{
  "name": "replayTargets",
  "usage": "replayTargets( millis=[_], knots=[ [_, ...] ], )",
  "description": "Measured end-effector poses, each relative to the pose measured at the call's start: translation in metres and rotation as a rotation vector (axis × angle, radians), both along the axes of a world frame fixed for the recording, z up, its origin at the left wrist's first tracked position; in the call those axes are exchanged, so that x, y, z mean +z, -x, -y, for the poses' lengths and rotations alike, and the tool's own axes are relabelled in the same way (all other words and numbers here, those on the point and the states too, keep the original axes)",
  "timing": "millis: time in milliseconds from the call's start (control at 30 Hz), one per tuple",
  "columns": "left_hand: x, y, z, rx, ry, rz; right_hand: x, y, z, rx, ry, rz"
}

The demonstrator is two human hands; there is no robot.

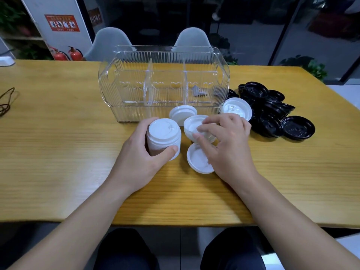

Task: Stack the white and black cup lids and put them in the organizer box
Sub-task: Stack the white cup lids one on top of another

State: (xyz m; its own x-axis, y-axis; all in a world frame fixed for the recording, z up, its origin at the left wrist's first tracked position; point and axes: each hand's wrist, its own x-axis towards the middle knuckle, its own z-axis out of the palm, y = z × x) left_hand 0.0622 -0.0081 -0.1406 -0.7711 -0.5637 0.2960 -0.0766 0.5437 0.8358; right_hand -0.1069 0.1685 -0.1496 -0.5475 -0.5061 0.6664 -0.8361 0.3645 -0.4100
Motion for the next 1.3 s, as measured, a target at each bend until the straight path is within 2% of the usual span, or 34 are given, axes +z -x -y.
replayTargets(
  millis=[200, 467, 600, 733, 867, 1033, 1133, 1300],
  knots=[
    [0.001, -0.001, -0.002, -0.004, -0.009, 0.009, 0.001, 0.001, 0.002, 0.048, 0.008, -0.064],
    [0.0, -0.002, -0.001, -0.042, -0.027, 0.025, 0.009, -0.002, -0.003, 0.051, 0.187, 0.072],
    [0.003, -0.002, 0.0, -0.05, -0.097, -0.036, 0.024, -0.002, -0.007, 0.131, 0.322, 0.284],
    [0.012, 0.0, -0.001, -0.032, 0.003, -0.119, 0.046, -0.003, -0.005, 0.269, 0.47, 0.528],
    [0.024, 0.006, -0.008, -0.054, 0.103, -0.142, 0.059, -0.006, 0.003, 0.389, 0.469, 0.745],
    [0.022, 0.012, -0.004, -0.067, 0.124, -0.228, 0.063, -0.009, 0.016, 0.623, 0.466, 1.018],
    [0.017, 0.014, 0.0, -0.048, 0.135, -0.286, 0.057, -0.008, 0.021, 0.669, 0.44, 1.033],
    [0.012, 0.013, 0.01, -0.071, 0.098, -0.306, 0.048, -0.01, 0.019, 0.619, 0.439, 0.938]
  ],
)
